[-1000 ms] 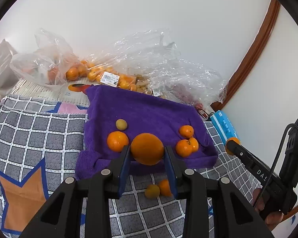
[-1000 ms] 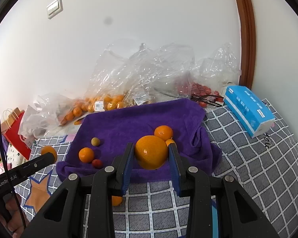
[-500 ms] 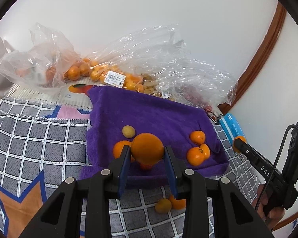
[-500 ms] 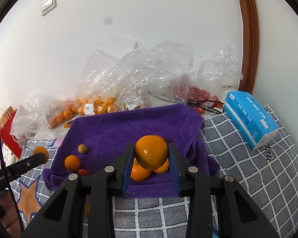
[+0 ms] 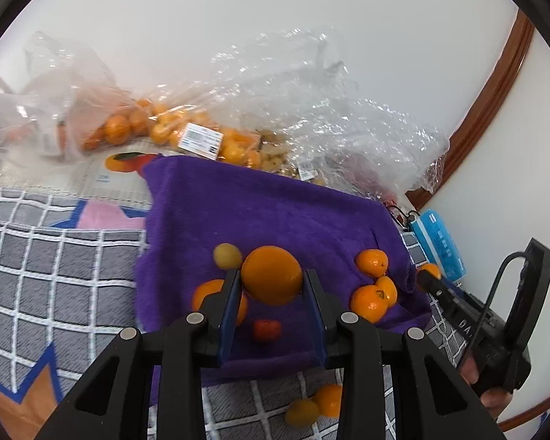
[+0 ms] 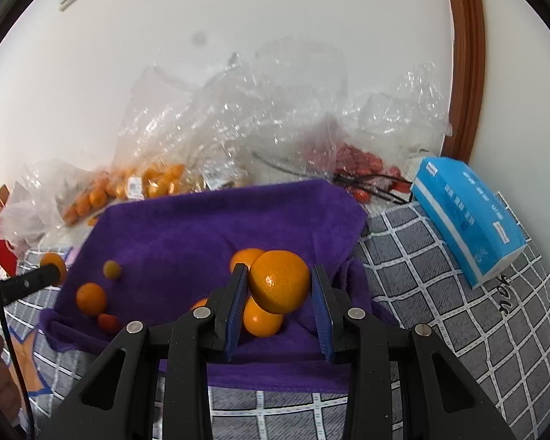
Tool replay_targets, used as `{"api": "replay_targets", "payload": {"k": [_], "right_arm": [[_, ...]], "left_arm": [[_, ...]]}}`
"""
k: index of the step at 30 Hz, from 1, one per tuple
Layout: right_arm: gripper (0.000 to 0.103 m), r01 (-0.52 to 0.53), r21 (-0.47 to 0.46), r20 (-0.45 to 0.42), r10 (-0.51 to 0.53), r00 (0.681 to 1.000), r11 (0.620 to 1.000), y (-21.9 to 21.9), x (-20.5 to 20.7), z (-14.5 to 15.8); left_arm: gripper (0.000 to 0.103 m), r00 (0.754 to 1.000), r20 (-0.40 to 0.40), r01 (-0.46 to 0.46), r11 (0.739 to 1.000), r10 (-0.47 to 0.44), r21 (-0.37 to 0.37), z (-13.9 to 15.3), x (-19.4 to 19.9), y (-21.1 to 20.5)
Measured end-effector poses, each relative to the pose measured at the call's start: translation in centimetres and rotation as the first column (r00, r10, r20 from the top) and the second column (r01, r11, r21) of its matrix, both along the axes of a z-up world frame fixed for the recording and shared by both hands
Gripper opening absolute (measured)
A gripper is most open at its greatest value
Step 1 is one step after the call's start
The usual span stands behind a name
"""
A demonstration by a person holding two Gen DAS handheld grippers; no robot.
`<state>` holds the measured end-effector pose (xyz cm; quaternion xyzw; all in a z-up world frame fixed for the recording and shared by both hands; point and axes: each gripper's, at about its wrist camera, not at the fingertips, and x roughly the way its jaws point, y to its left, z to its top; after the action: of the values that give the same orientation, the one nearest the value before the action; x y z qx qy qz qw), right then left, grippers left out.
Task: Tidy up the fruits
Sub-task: 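Lower both held oranges onto the purple towel and open both tools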
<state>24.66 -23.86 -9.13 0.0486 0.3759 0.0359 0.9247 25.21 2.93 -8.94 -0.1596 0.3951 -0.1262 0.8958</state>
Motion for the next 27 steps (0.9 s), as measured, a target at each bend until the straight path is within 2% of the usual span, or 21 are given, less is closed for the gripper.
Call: {"api": "replay_targets", "payload": {"k": [5, 13, 20, 24, 27], "right_arm": [[0.034, -0.003, 0.041, -0.039, 0.004, 0.999, 0.999, -0.6, 0.1, -1.7], [0.034, -0.019, 0.043, -0.07, 0.022, 0.997, 0.999, -1.0, 0.0, -2.9], [0.035, -0.015, 0.031, -0.085, 0.017, 0.996, 0.999, -1.1, 0.1, -3.7], [0.044, -0.016, 0.028, -0.073, 0.018, 0.997, 0.999, -1.1, 0.1, -3.5], [0.045, -0.008, 0.017, -0.049, 0.009, 0.999, 1.0, -1.1, -0.3, -2.9]], "left_arm": [[0.032, 1.0, -0.023, 0.016, 1.0, -0.015, 0.026, -1.2, 1.2, -1.8], [0.032, 0.999, -0.051, 0.011, 0.997, -0.007, 0.083, -2.7, 2.2, -3.1], [0.032, 0.997, -0.08, 0.012, 0.997, -0.006, 0.076, -3.5, 2.5, -3.7], [0.032, 0.995, -0.095, 0.018, 0.997, -0.01, 0.08, -4.0, 2.6, -4.0], [0.032, 0.993, -0.113, 0.022, 0.996, -0.012, 0.088, -4.4, 2.7, -4.3]]}}
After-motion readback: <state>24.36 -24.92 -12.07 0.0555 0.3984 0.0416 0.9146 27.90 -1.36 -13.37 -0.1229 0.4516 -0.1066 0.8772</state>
